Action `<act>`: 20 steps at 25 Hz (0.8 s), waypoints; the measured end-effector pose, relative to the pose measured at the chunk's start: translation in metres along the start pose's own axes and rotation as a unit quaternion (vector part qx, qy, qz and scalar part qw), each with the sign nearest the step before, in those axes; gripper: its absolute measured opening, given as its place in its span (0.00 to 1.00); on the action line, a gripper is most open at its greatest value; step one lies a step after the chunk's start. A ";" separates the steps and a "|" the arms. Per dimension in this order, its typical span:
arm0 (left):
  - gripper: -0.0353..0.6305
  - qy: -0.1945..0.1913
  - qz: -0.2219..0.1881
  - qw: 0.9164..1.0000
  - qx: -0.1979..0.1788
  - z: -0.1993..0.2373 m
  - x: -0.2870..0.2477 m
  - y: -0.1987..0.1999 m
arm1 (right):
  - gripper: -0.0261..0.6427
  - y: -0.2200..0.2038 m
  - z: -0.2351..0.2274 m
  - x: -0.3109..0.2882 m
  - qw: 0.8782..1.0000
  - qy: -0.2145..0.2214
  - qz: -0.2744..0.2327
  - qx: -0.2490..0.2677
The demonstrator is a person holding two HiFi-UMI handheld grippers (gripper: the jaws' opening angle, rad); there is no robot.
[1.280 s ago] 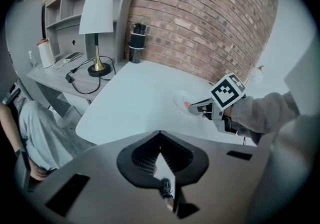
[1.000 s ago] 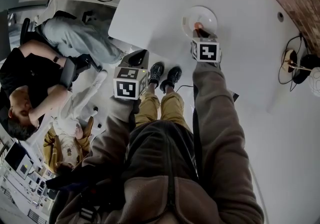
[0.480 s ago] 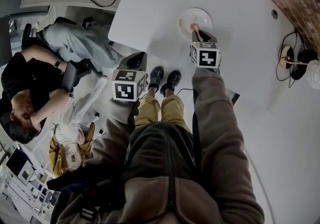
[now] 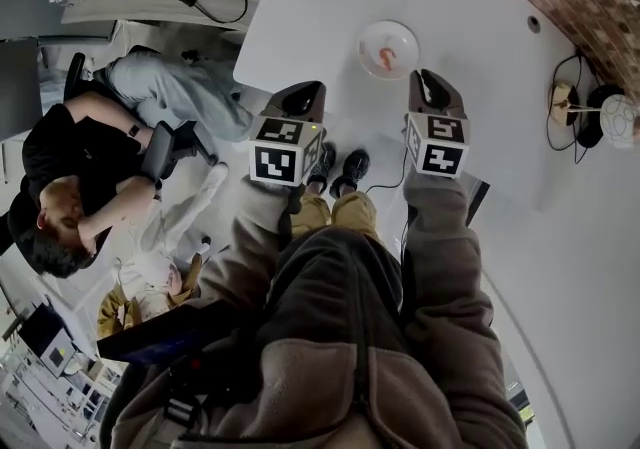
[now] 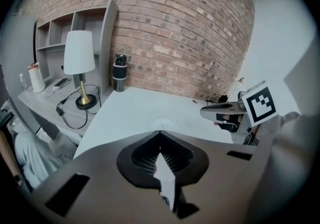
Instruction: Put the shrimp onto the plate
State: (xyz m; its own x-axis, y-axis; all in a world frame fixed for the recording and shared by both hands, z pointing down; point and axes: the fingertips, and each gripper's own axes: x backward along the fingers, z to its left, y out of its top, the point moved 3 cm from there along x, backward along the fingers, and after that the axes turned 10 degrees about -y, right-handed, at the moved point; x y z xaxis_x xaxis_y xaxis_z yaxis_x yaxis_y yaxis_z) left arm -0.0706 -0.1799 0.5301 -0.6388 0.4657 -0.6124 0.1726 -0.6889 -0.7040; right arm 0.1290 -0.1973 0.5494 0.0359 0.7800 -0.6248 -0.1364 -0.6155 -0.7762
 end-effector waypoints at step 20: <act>0.06 -0.073 -0.205 0.962 -0.166 -0.145 0.104 0.178 | 0.11 0.152 -0.031 0.252 0.955 -0.093 -0.279 -0.041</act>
State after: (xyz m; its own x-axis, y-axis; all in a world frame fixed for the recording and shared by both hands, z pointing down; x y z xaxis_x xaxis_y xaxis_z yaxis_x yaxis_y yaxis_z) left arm 0.0023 -0.1736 0.2893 -0.7985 0.5605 -0.2195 0.0990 -0.2375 -0.9663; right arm 0.1476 -0.0977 0.2717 -0.0977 0.9910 -0.0913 -0.0686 -0.0982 -0.9928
